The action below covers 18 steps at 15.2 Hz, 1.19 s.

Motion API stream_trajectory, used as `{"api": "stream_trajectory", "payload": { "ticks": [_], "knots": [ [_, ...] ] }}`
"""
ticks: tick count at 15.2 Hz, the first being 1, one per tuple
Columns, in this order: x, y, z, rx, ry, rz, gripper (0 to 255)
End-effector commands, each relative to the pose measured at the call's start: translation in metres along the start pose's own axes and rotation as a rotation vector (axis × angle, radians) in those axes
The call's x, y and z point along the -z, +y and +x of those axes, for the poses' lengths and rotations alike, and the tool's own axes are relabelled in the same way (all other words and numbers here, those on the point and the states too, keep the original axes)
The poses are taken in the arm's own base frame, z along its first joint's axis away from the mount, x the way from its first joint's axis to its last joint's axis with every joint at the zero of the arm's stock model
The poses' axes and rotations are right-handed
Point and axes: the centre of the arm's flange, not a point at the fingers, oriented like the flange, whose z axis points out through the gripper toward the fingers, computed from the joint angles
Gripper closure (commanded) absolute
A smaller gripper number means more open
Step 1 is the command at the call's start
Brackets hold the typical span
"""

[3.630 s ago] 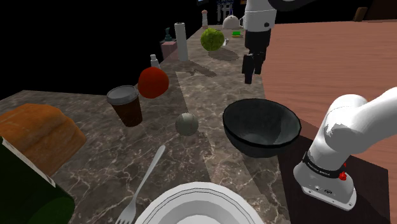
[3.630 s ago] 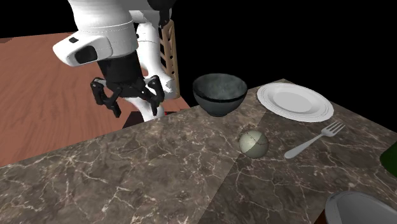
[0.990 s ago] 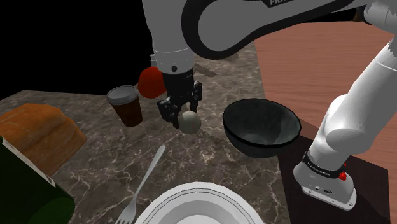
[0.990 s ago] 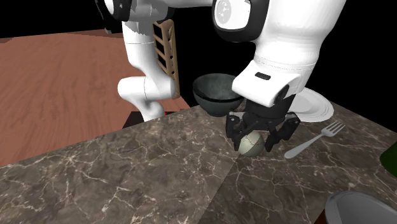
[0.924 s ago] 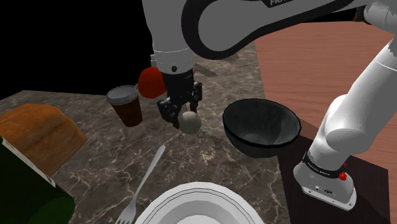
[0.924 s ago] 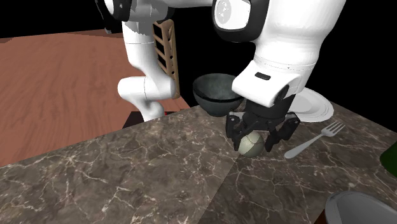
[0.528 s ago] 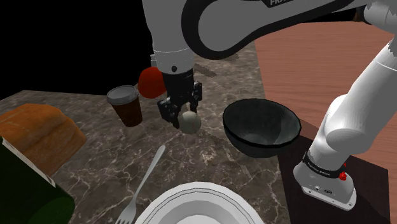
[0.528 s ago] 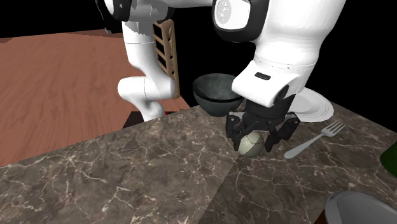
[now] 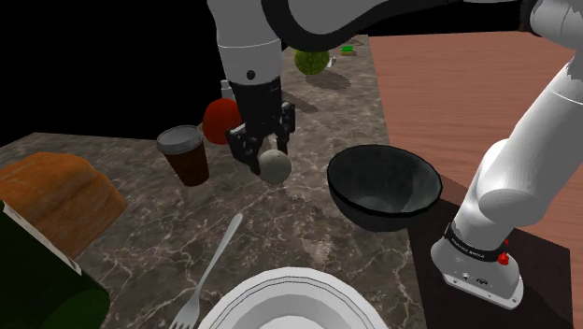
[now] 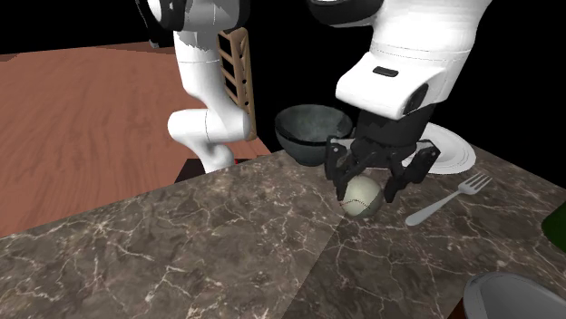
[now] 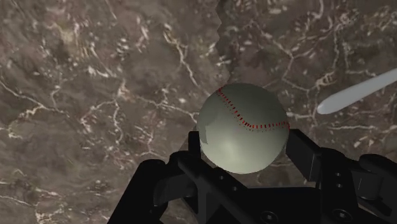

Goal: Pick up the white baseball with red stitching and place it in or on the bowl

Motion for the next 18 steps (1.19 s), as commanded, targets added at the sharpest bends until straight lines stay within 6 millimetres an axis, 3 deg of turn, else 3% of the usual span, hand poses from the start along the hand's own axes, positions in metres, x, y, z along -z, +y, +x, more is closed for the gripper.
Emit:
{"api": "stream_trajectory", "payload": {
  "ticks": [1, 18],
  "knots": [
    [0.011, 0.001, -0.001, 0.0, 0.0, 0.0, 255],
    [0.101, 0.003, 0.001, 0.0, 0.0, 0.0, 255]
  ]
}}
